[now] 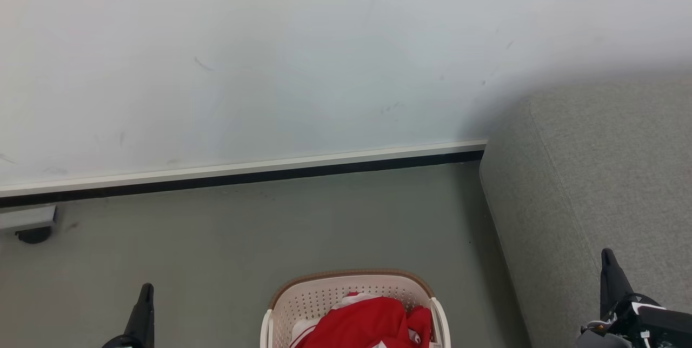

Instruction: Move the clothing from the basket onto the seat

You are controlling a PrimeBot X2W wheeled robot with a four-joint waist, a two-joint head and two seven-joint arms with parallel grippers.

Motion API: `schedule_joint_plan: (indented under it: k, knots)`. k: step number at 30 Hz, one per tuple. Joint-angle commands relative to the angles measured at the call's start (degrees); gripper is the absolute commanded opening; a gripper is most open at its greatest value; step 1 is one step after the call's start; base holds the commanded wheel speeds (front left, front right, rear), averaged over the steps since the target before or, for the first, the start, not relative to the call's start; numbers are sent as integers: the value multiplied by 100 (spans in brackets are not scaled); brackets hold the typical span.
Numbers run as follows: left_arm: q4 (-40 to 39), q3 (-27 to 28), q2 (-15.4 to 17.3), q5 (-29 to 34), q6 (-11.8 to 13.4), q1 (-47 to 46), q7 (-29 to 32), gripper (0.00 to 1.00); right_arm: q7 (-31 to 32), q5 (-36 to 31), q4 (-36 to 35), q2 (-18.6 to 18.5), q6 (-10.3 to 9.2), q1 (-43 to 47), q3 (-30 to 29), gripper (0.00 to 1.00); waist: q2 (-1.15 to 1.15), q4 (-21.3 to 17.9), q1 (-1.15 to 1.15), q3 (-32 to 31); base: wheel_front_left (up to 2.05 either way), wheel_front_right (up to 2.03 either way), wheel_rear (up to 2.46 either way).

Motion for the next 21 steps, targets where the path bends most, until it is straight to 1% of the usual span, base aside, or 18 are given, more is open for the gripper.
schedule_joint_plan:
  k: [1, 21]
  knots:
    - [2, 4, 5, -48, -39, -36, -5, 0, 3, 22, -26, -37, 2, -58, 11, 0, 0, 0, 0, 0, 0, 0, 0]
    - [2, 3, 5, -48, -39, -36, -5, 0, 2, 22, -26, -36, 2, -58, 10, 0, 0, 0, 0, 0, 0, 0, 0]
